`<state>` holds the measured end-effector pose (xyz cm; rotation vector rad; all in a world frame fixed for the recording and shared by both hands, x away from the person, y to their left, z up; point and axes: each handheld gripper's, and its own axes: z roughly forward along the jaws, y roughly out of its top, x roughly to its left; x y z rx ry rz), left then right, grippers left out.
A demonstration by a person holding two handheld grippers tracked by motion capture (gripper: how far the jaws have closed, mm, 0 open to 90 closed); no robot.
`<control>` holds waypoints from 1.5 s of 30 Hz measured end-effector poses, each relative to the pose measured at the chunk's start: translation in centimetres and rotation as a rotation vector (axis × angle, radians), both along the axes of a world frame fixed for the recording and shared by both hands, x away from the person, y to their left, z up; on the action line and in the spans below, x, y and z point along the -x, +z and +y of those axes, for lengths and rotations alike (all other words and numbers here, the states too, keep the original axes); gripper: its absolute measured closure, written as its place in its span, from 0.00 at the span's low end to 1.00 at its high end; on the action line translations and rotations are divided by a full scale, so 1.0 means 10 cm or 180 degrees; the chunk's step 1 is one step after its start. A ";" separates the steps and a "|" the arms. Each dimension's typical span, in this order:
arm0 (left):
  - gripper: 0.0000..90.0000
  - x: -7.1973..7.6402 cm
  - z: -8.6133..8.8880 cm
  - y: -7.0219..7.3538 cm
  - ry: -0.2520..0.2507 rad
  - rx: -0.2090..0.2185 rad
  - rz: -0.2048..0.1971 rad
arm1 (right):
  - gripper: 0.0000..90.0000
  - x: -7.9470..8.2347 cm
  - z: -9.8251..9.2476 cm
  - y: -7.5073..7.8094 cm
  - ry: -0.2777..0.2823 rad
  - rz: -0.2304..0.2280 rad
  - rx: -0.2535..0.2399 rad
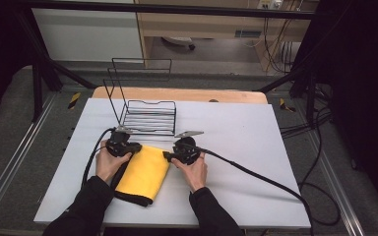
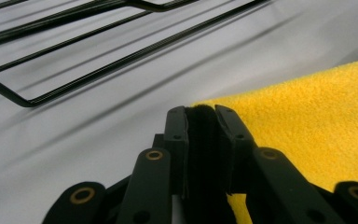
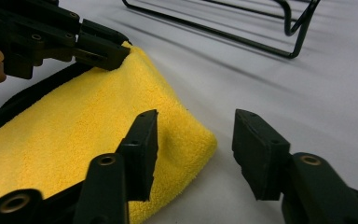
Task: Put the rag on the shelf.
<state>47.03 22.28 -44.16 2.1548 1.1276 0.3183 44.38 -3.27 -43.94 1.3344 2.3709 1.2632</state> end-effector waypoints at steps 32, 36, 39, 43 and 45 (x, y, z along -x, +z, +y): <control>0.90 0.15 0.21 0.22 0.0137 0.0519 -0.0217 | 0.93 0.07 0.05 0.12 0.0008 -0.0144 -0.0388; 0.90 0.22 0.25 0.29 0.0142 0.0552 -0.0297 | 0.93 0.12 0.05 0.17 0.0037 -0.0249 -0.0430; 0.90 0.26 0.27 0.33 0.0134 0.0566 -0.0338 | 0.93 0.14 0.06 0.22 0.0074 -0.0295 -0.0448; 0.90 0.32 0.32 0.39 0.0120 0.0625 -0.0423 | 0.93 0.19 0.07 0.31 0.0130 -0.0409 -0.0479; 0.90 0.35 0.34 0.41 0.0123 0.0654 -0.0442 | 0.93 0.22 0.09 0.34 0.0135 -0.0441 -0.0476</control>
